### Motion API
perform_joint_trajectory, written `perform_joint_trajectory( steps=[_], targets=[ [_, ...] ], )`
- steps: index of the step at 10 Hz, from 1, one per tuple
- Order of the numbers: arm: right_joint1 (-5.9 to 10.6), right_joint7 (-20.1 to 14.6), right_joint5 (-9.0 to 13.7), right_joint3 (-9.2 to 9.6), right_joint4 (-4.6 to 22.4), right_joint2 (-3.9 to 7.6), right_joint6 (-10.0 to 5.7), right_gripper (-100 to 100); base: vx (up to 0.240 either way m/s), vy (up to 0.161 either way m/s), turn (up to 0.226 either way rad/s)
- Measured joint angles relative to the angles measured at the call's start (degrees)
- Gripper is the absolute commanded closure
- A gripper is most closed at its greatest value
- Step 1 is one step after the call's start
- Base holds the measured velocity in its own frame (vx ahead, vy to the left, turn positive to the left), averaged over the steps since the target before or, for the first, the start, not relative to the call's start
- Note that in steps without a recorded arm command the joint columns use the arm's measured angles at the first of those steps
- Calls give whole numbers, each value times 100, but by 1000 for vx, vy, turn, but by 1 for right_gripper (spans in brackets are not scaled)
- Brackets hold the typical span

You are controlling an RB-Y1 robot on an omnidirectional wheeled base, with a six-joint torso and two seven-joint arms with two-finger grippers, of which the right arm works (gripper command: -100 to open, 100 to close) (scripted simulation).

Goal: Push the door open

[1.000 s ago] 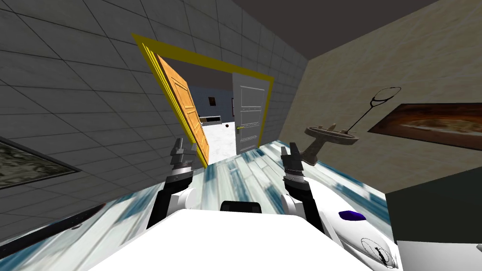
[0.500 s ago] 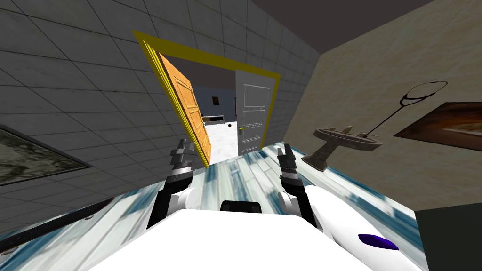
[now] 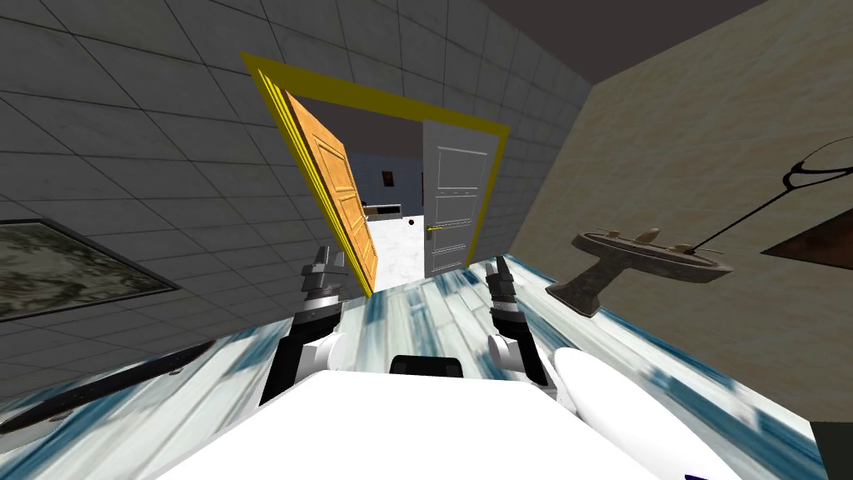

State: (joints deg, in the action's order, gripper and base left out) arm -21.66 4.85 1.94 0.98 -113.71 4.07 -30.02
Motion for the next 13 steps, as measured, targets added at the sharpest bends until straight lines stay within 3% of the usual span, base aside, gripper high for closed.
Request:
perform_joint_trajectory(
  steps=[13],
  targets=[
    [1035, 174, 718, 43, 1651, 318, 164, -100, 86, -32, 99]
  ],
)
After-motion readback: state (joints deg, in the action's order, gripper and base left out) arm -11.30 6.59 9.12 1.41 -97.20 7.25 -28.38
